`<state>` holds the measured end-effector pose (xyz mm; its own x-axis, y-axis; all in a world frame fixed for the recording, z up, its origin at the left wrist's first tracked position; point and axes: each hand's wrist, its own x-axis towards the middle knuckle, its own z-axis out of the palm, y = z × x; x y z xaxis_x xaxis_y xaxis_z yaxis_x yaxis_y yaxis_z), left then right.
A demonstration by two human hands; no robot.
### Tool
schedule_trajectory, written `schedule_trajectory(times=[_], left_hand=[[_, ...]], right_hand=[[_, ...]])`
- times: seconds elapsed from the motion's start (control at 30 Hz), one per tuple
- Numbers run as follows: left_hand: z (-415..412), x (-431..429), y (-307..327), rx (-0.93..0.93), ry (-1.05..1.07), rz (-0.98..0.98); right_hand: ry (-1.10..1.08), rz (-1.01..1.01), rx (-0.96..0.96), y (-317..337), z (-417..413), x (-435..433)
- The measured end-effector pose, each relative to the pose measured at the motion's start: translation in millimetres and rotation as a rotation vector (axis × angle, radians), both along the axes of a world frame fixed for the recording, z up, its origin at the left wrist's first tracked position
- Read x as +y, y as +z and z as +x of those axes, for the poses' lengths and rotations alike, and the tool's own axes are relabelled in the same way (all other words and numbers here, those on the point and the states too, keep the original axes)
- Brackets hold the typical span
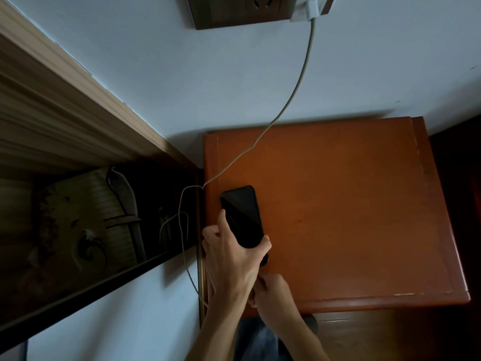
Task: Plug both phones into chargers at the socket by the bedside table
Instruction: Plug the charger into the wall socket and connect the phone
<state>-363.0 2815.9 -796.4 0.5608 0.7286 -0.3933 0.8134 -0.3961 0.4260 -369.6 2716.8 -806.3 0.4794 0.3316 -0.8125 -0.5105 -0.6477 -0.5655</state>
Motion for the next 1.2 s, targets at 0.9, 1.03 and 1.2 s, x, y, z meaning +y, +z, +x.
schedule_trajectory(times=[0.9,1.03,1.2], left_hand=[[-13.2,-6.2,-20.9,-0.075,-0.01,0.104],[-15.2,-8.2,-25.3,-0.087,-0.007,0.109],[-20.0,-9.4,-28.8,-0.119,0.006,0.107]], right_hand=[[-0.214,-0.056,0.091,-10.4,31.5,-6.5],[0.05,-0.283,-0.143,1.3,34.6,-2.4],[0.207,-0.427,-0.335,13.5,42.4,5.1]])
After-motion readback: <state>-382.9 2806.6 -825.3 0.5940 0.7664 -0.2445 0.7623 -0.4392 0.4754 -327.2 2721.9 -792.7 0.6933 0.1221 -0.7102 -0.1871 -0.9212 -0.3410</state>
